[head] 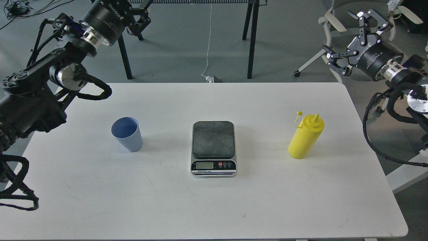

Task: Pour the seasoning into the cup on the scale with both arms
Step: 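Move the left gripper down toward the blue cup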

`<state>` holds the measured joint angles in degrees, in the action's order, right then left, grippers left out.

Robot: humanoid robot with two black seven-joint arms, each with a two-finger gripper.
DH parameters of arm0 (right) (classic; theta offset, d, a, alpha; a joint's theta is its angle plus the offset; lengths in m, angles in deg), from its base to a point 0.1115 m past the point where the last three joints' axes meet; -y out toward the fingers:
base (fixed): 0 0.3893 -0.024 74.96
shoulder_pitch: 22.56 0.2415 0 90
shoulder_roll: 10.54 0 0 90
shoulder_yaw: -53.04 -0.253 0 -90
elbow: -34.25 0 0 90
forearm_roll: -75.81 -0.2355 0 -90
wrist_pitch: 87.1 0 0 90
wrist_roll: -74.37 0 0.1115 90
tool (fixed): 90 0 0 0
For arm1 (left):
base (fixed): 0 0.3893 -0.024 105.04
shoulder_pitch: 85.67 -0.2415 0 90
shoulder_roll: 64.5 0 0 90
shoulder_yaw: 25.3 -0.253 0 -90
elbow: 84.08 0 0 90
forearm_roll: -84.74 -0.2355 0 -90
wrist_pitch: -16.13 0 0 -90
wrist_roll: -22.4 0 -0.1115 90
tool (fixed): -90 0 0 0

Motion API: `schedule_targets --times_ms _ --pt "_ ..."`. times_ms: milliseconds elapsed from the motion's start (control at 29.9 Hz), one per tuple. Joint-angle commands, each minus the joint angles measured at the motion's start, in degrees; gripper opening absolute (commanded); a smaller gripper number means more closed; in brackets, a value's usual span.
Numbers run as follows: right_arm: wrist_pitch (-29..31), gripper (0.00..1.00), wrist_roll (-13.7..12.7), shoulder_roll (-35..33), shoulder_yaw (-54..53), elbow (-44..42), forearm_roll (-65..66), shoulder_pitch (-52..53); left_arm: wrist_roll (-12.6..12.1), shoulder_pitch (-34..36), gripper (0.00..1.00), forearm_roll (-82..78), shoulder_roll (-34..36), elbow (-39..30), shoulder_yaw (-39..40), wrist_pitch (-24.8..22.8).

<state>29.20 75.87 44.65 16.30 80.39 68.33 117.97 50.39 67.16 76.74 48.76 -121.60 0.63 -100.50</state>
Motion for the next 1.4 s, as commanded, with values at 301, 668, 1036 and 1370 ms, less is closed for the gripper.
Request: schedule_targets --times_ms 301,668,1036,1370 --pt "-0.02 1.0 0.0 0.0 0.0 0.0 0.0 0.0 0.0 -0.17 1.0 0.44 -0.06 0.0 0.35 -1.37" --pt "0.33 1.0 0.09 0.0 -0.17 0.18 -0.09 -0.09 0.0 1.59 1.0 -5.61 3.1 3.42 -7.37 -1.37" --pt "0.24 1.0 0.0 1.05 -1.75 -0.08 -0.09 0.0 0.0 15.38 1.0 -49.53 12.5 -4.81 -14.24 -1.37" --pt "0.24 1.0 0.09 0.88 -1.75 -0.35 -0.09 0.0 0.0 15.66 1.0 -89.81 15.06 -29.0 -21.7 -1.37"
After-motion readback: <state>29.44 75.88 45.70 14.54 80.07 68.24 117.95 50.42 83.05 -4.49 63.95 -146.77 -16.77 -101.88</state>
